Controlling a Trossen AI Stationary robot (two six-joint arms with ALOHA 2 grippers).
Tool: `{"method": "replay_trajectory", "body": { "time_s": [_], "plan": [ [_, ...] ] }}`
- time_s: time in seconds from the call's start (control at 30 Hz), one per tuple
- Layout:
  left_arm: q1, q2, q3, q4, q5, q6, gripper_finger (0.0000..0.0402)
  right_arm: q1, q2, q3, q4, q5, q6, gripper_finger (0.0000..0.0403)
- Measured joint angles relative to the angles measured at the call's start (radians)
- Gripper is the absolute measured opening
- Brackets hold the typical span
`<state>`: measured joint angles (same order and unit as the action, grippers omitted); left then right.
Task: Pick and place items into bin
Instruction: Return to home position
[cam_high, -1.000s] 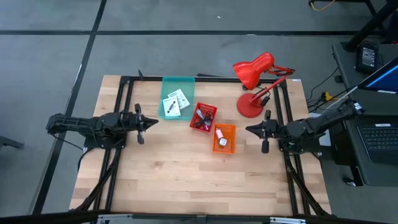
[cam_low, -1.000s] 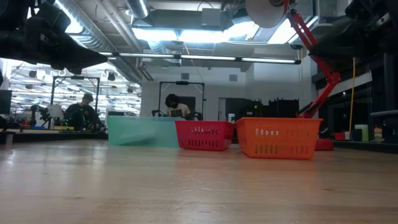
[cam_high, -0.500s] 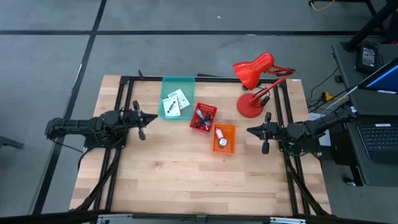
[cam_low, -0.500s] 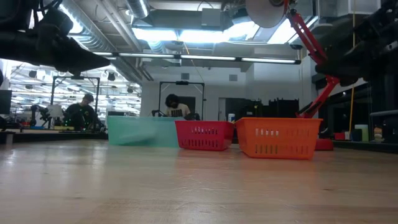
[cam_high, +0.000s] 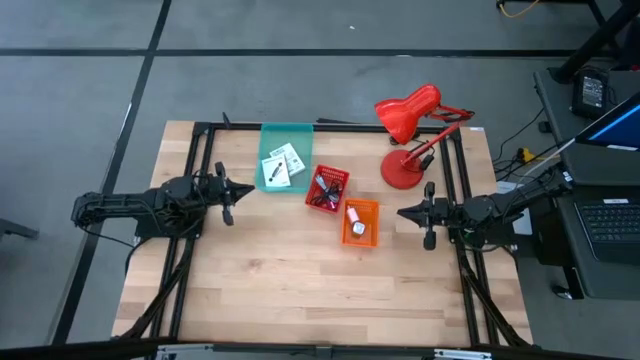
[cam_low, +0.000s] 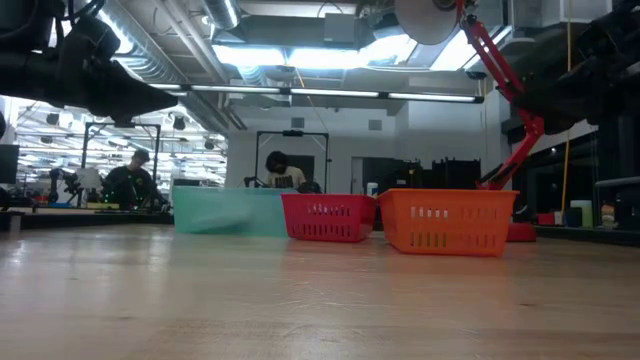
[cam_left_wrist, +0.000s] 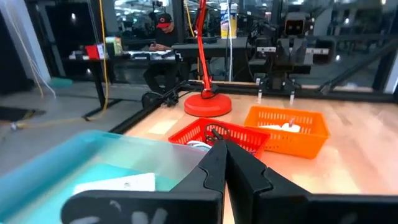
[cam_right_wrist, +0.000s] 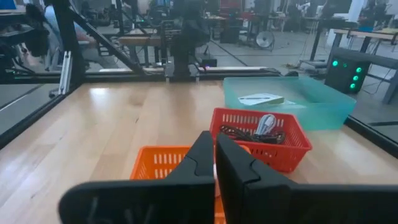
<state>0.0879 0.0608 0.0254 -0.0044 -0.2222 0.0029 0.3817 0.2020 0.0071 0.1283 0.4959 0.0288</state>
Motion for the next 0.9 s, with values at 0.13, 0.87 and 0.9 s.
{"method": "replay_trajectory", "body": {
  "time_s": [0.13,0.87,0.9],
  "plan": [
    [0.000,0.000,0.000,0.000,0.000,-0.102,0.0004,0.000,0.000,0.000,0.000,0.000,0.006,0.0000],
    [-0.001,0.000,-0.001,0.002,0.000,-0.121,0.0007,0.000,0.000,0.000,0.002,0.001,0.042,0.0000],
    [-0.001,0.000,-0.001,0.002,0.000,-0.121,0.0006,0.000,0.000,0.000,0.002,0.001,0.042,0.0000]
  ]
}}
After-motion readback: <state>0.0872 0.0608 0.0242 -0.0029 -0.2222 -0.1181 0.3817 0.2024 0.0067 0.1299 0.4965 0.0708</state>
